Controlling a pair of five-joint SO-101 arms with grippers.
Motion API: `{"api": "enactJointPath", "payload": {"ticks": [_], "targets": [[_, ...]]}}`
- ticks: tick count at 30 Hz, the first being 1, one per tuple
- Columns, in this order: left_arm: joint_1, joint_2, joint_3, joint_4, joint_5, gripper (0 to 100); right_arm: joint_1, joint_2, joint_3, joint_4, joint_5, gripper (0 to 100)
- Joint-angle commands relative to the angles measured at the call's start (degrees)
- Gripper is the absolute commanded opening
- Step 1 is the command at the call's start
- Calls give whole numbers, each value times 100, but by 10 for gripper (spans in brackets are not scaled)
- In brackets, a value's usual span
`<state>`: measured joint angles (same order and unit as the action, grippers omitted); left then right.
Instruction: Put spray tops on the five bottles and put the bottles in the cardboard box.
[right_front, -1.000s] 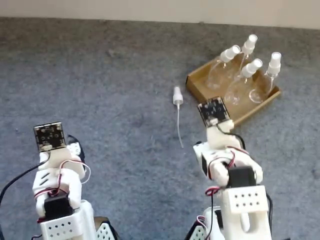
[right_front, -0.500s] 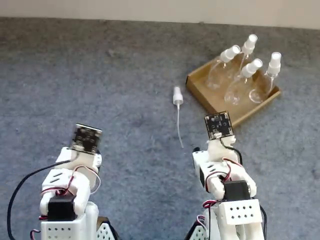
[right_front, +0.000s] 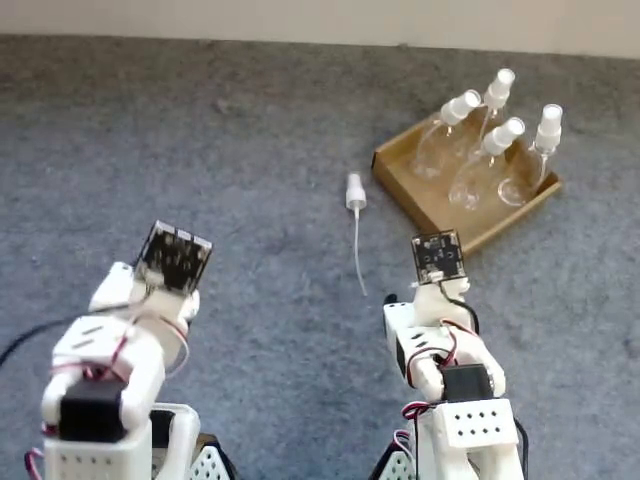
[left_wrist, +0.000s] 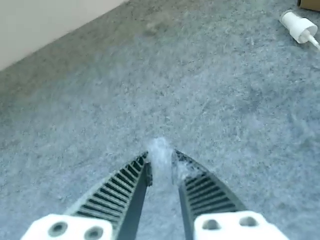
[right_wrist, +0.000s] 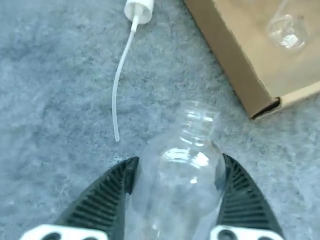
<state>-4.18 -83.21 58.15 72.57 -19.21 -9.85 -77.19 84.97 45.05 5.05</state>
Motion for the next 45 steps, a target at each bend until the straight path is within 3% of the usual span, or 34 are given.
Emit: {"api": "enactJointPath", "payload": {"ticks": [1,12,24,35,41,45], "targets": [[84,1402,-1165,9,-62,21,57,-75,-57,-127,-316,152],[1429,3785,-1930,-229,-35,21,66,-84,-31,-136,-343,152],[1859,6343,-3793,-519,-35,21,479,-84,-31,-136,-352,152],[2053,7723,-5464,-510,-18,21,505,-84,-48,-136,-352,152],[2062,8356,-6308,-492,835,21,505,-84,-57,-136,-352,152],[2088,8752,-7099,0,1152,21,505,-84,-57,-136,-352,152]]}}
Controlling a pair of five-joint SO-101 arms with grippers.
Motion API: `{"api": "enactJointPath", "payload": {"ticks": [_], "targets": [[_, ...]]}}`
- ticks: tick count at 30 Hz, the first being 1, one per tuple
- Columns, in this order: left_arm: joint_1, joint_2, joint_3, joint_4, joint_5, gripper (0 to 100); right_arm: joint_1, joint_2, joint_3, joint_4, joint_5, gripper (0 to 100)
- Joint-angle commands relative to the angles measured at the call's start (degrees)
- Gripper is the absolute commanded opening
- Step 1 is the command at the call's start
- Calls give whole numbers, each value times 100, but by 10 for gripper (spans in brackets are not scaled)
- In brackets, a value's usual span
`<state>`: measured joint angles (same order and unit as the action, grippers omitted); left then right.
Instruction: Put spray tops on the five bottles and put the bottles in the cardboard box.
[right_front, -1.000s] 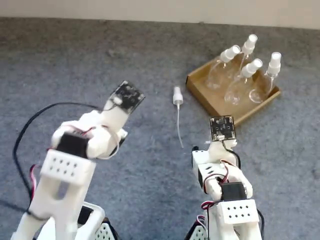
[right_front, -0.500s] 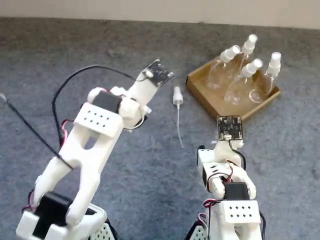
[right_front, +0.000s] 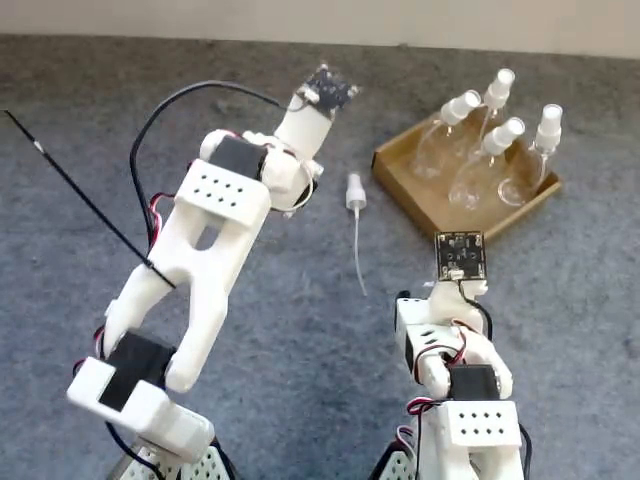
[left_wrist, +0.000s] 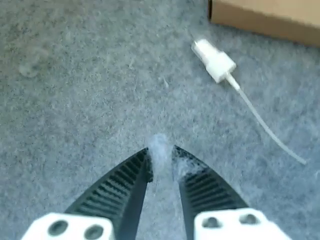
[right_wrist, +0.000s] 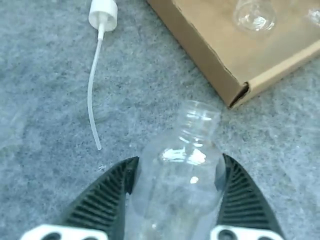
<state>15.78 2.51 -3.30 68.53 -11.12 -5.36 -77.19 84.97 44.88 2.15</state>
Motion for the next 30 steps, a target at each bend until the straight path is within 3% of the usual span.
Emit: {"api": "enactJointPath", "payload": {"ticks": [1,8,15,25,30], "targets": [[75,312,-1182,554,396,21,57,-84,-48,-119,-62,152],[101,1587,-2545,958,1134,27,57,-84,-31,-119,-62,152],[286,2782,-3486,1178,2022,173,57,-84,-31,-119,-53,152],[426,4418,-5033,1152,3007,179,57,-84,-31,-119,-26,152],[444,5130,-6000,1196,3059,179,57,-84,-31,-119,-18,152]]}}
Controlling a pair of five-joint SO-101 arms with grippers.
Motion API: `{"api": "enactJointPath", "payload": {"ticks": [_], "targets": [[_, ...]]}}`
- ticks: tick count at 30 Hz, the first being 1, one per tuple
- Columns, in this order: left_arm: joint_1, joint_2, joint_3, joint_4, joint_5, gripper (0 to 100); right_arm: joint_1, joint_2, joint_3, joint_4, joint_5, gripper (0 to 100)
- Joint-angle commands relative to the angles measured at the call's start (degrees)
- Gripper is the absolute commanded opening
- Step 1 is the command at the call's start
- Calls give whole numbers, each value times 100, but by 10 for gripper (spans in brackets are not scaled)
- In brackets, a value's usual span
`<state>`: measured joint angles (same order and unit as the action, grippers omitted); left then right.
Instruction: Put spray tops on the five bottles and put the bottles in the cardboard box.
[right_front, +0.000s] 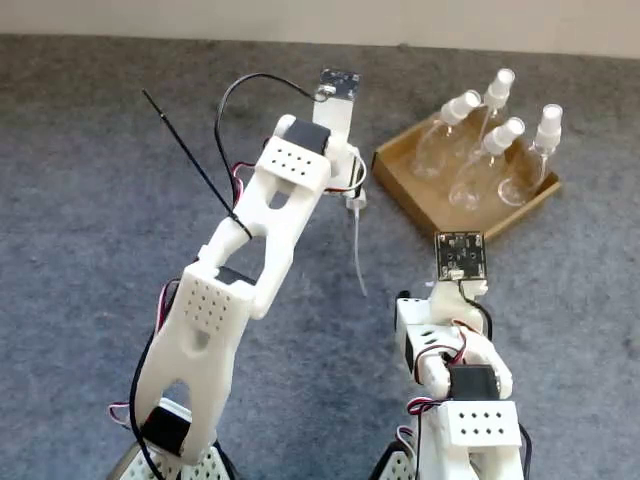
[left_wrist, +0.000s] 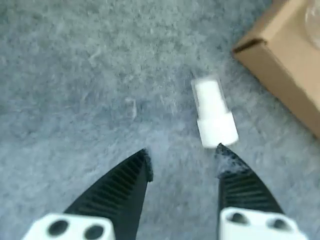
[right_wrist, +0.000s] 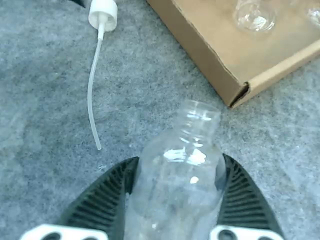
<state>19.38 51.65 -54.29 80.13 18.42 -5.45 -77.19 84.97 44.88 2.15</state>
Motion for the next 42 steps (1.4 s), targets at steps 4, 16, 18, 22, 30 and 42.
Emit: {"api": "enactJointPath", "payload": {"ticks": [4,16,18,22,30,42], "targets": [[84,602,-1560,35,105,179,66,-84,-22,-119,-18,152],[286,1587,-2369,-9,88,179,66,-84,-22,-119,-18,152],[286,1736,-2510,-9,88,179,66,-84,-22,-119,-18,152],[286,2062,-2703,26,88,176,66,-84,-22,-119,-18,152],[277,2255,-3046,343,88,175,66,-84,-22,-119,-9,152],[286,2264,-3029,378,79,102,66,-84,-22,-119,-9,152]]}}
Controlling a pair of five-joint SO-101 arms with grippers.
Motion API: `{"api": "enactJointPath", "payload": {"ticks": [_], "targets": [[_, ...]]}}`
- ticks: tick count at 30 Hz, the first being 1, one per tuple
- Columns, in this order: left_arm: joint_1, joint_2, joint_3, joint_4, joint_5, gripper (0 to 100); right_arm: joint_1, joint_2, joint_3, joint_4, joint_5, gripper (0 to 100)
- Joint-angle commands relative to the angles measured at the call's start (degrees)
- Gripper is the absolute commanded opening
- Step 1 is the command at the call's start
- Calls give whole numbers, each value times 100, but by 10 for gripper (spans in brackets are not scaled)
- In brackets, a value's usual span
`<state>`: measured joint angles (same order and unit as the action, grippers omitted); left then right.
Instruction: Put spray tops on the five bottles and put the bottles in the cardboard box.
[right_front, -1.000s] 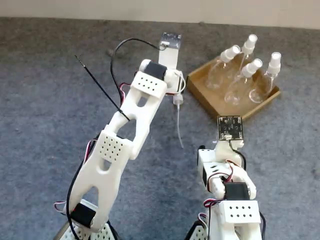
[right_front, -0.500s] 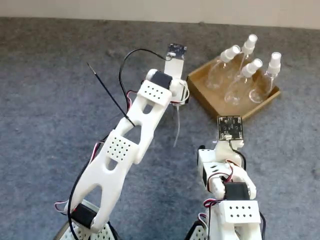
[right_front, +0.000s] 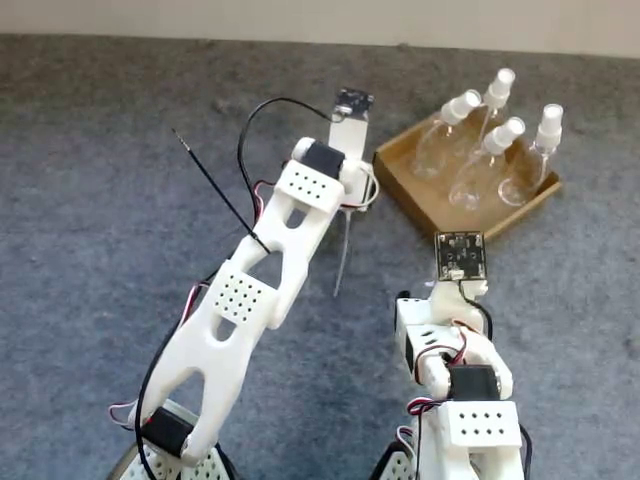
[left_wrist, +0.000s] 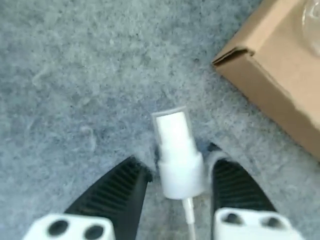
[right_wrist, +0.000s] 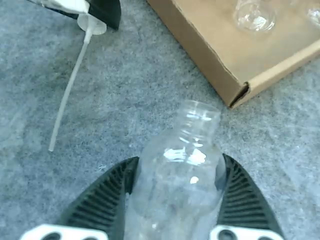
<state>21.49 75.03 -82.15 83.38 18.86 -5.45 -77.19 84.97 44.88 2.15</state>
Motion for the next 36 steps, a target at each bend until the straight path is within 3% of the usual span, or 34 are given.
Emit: {"api": "enactJointPath", "payload": {"ticks": [1,8,11,23,27,36], "targets": [[75,-75,-233,62,35,99,66,-84,-22,-119,-9,152],[40,-75,-251,88,35,91,66,-84,-22,-119,-9,152],[40,-92,-251,88,26,5,66,-84,-22,-119,-9,152],[31,-154,-593,105,26,4,57,-84,-22,-119,-9,152],[13,-286,-1411,695,26,4,40,-84,-22,-127,-9,152],[-13,-1754,-1297,1424,26,4,-347,-84,-22,-127,-53,152]]}}
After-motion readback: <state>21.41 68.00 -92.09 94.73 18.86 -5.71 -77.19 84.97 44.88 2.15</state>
